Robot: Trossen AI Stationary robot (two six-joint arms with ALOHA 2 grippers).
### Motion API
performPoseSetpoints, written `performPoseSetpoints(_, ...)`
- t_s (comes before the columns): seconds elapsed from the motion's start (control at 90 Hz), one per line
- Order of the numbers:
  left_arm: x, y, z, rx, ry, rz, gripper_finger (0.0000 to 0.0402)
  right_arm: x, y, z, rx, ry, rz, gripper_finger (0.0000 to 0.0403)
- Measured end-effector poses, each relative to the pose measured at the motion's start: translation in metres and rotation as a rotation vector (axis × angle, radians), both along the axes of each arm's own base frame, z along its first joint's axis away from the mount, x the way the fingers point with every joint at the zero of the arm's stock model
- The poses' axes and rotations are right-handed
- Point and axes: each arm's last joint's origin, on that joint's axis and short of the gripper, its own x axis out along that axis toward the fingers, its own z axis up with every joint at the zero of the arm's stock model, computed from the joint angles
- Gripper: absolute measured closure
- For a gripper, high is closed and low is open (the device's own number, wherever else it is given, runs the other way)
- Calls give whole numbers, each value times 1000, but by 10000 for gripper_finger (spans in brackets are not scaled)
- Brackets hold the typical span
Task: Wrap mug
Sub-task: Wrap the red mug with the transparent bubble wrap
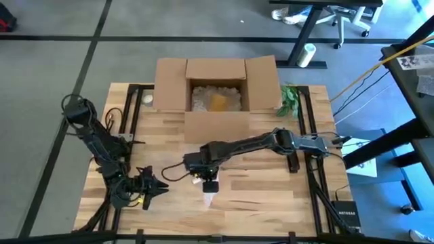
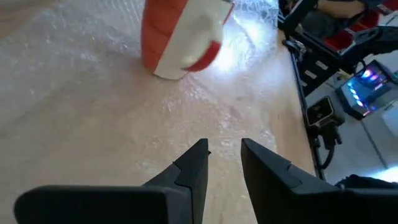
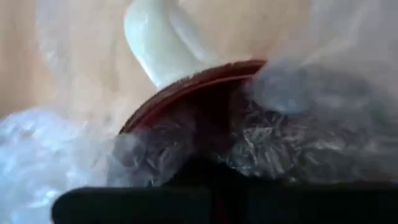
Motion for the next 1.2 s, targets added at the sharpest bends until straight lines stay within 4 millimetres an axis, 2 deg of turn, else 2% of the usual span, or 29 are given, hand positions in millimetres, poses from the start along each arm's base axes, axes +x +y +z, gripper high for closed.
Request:
performPoseSetpoints(0.233, 4, 14, -10, 62, 75, 81, 324, -6, 21, 5, 56, -28, 118, 403)
performPoseSetpoints(0.422, 12, 25, -14, 105, 127, 128, 324, -11, 32, 7, -14, -38, 154, 403)
performPoseSetpoints(0.522, 15, 28, -14, 107, 141, 138, 324, -15, 34, 21, -61, -14, 138, 403)
performPoseSetpoints(0.611, 17, 29, -14, 110, 145, 142, 324, -12, 35, 41, -46, -78, 133, 403)
performPoseSetpoints(0.7, 18, 29, -14, 107, 144, 144, 324, -12, 35, 52, -20, -143, 125, 403)
performPoseSetpoints(0.878, 19, 27, -13, 114, 130, 126, 324, -10, 35, 58, -9, -166, 107, 403)
performPoseSetpoints(1.022, 24, 22, -5, 166, 50, 94, 324, -9, 36, 59, -4, -178, 102, 403)
performPoseSetpoints(1.2, 39, 26, 5, 231, -30, 125, 324, -7, 36, 60, 1, -196, 97, 403)
